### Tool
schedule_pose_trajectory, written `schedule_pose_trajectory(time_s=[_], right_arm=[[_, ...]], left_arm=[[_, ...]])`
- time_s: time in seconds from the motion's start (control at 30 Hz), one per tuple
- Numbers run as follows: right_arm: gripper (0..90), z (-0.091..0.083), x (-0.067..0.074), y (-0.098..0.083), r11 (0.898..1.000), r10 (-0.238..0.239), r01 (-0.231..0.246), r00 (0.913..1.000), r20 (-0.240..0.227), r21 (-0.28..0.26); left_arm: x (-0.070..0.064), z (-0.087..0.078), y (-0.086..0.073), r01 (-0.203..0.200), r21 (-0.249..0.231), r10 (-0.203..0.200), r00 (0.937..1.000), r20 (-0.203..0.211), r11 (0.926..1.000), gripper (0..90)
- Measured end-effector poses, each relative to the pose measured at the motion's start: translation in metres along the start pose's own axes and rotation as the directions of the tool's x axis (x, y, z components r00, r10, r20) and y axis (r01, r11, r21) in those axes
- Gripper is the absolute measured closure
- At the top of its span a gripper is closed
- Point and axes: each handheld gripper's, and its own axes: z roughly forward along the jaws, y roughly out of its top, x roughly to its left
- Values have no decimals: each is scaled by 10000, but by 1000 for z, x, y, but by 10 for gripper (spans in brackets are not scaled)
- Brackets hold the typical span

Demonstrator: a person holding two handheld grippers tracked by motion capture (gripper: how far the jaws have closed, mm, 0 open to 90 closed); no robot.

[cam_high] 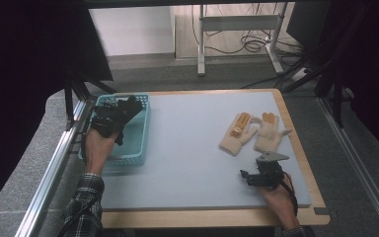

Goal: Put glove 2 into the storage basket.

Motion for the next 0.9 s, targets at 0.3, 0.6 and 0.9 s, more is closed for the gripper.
schedule_pose_trajectory(time_s=[0.3,0.6,0.9], right_arm=[[212,0,0,0,10000,4,-4,10000,-6,-3],[212,0,0,0,10000,6,-6,10000,-10,-3],[212,0,0,0,10000,8,-8,10000,-12,-5]], left_arm=[[25,32,-2,588,1246,-483,9952,-856,9905,577],[37,55,-1,966,1922,-686,9867,-1473,9766,551],[37,61,0,651,2074,-446,9938,-1022,9761,194]])
